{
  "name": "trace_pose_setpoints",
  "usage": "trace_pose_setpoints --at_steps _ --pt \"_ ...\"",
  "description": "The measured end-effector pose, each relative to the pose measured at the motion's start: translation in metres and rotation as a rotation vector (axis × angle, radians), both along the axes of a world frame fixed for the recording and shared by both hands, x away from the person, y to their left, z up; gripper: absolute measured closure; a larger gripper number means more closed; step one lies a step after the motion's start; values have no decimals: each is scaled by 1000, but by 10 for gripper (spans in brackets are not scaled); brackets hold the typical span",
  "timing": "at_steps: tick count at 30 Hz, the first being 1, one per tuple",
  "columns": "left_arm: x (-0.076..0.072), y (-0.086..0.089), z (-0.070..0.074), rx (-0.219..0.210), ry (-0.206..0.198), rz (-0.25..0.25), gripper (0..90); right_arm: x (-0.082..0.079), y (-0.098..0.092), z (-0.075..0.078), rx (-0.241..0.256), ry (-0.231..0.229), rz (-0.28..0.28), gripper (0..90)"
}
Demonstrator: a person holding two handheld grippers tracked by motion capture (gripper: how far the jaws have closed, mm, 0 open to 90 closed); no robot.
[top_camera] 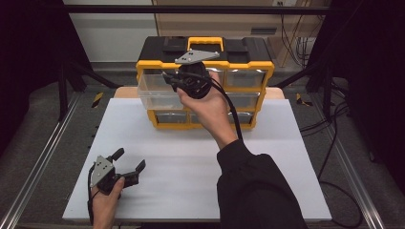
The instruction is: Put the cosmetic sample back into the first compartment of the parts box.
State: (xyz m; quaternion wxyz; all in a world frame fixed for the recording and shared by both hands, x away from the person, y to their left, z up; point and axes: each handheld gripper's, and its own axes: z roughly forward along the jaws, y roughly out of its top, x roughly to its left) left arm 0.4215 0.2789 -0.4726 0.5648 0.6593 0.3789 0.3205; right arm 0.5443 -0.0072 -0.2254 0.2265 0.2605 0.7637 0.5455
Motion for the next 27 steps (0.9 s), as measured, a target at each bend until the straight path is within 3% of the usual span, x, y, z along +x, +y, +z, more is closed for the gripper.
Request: trace_pose_setpoints --at_steps 4,11,27 --pt "0 0 0 1 1 -1 60 0 2 0 -1 3 9 748" --pt "0 0 0 -8 -2 2 60 -4 -2 3 25 -10 -25 668" --pt "0 1 0 -8 -1 4 61 -11 -25 5 79 -16 -92 469"
